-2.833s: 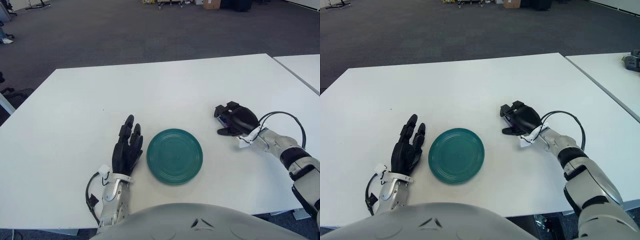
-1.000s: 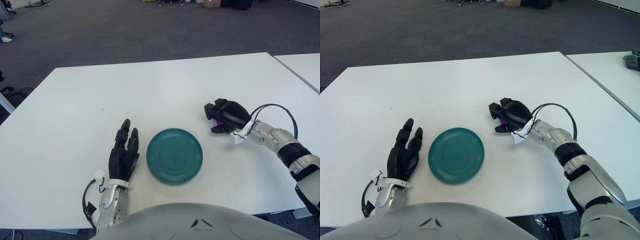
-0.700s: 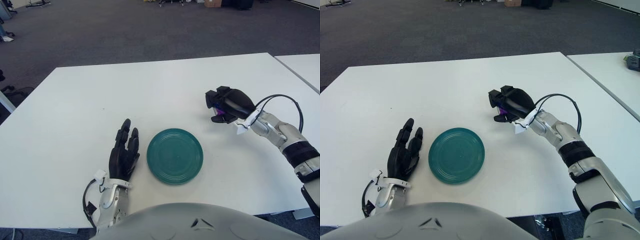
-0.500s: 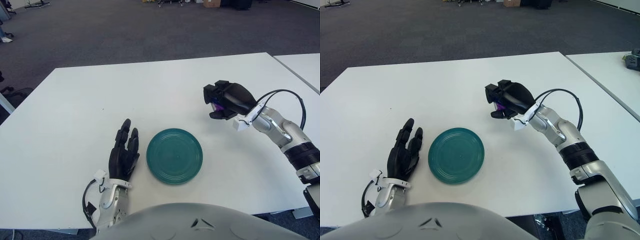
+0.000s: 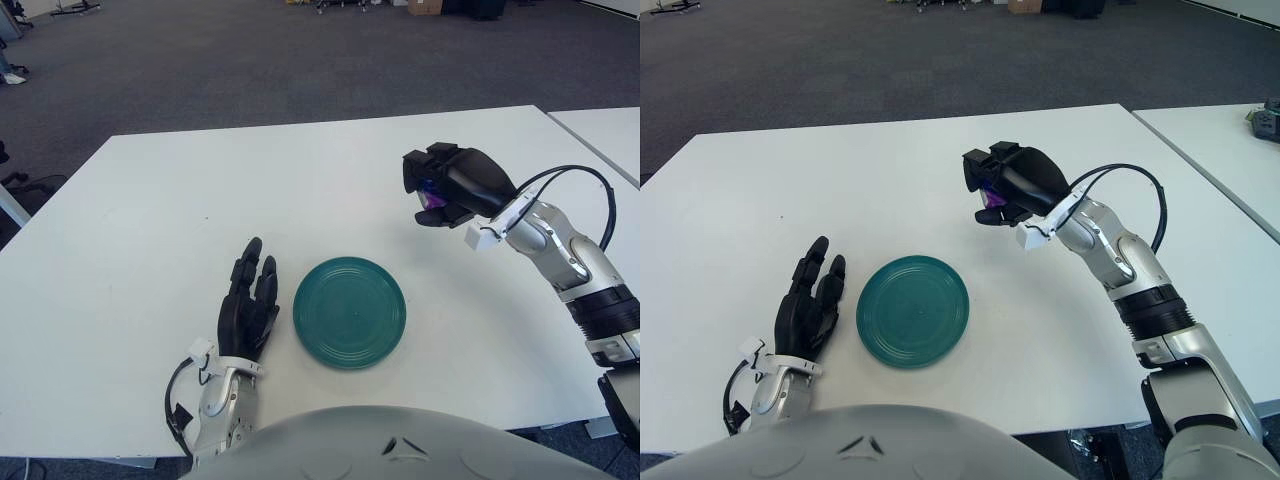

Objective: Put the gum into the plate.

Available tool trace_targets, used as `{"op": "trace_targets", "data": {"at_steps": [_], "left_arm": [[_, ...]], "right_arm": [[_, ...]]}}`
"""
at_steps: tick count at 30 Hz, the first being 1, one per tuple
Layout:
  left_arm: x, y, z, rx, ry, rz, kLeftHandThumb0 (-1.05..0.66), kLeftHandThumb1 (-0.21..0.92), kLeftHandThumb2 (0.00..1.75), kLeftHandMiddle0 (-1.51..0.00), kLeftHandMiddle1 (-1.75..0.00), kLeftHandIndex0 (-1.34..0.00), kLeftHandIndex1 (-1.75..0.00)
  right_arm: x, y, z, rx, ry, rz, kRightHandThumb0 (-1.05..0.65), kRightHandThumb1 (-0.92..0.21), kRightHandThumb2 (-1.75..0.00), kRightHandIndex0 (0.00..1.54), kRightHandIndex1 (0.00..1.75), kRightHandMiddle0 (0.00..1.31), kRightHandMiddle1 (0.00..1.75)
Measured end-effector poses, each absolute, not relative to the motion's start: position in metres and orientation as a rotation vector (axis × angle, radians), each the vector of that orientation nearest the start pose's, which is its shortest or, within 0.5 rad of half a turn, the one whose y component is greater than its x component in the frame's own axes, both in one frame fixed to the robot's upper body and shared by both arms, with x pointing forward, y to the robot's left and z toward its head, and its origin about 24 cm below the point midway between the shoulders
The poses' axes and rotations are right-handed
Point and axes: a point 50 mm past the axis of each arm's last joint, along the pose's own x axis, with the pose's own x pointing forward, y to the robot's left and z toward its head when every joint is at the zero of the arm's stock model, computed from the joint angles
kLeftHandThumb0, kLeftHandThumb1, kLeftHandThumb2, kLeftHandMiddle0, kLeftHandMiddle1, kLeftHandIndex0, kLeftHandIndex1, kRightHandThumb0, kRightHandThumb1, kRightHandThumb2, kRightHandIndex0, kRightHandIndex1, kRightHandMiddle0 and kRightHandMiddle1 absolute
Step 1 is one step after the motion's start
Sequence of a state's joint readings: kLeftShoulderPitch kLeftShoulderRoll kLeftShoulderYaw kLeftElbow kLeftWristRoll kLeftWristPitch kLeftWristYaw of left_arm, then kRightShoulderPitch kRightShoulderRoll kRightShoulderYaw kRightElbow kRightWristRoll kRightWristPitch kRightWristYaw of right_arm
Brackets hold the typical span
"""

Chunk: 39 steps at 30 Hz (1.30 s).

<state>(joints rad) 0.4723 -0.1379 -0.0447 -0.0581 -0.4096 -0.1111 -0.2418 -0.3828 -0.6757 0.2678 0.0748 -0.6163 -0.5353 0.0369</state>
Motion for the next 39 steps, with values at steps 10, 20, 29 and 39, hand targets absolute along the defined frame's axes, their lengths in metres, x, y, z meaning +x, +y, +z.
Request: {"op": "trace_targets", "data": {"at_steps": [10, 20, 29, 39], "left_arm": [[0.151, 0.134, -0.019, -0.553, 0.185, 0.003, -0.84, 0.92, 0.24, -0.01, 0.0, 0.0, -0.35], [0.151, 0.133, -0.021, -0.54, 0.166, -0.007, -0.85, 0.92, 0.26, -0.01, 0.0, 0.0, -0.31], [0.152, 0.132, -0.022, -0.539, 0.151, -0.018, -0.84, 0.92, 0.25, -0.01, 0.0, 0.0, -0.28], [0.152, 0.132, -0.021, -0.563, 0.127, -0.037, -0.77, 0.92, 0.21, -0.04, -0.01, 0.0, -0.29]], "right_arm": [[0.269, -0.137, 0.145, -1.249, -0.773, 0.629, -0.46, -0.37, -1.24, 1.05, 1.75, 0.57, 1.75], [0.251, -0.115, 0.138, -1.224, -0.808, 0.752, -0.46, -0.39, -1.23, 0.95, 1.75, 0.56, 1.75], [0.238, -0.099, 0.127, -1.27, -0.911, 0.844, -0.46, -0.39, -1.21, 0.92, 1.75, 0.55, 1.75], [0.22, -0.074, 0.116, -1.226, -0.961, 0.903, -0.45, -0.41, -1.2, 0.87, 1.75, 0.54, 1.75]]}}
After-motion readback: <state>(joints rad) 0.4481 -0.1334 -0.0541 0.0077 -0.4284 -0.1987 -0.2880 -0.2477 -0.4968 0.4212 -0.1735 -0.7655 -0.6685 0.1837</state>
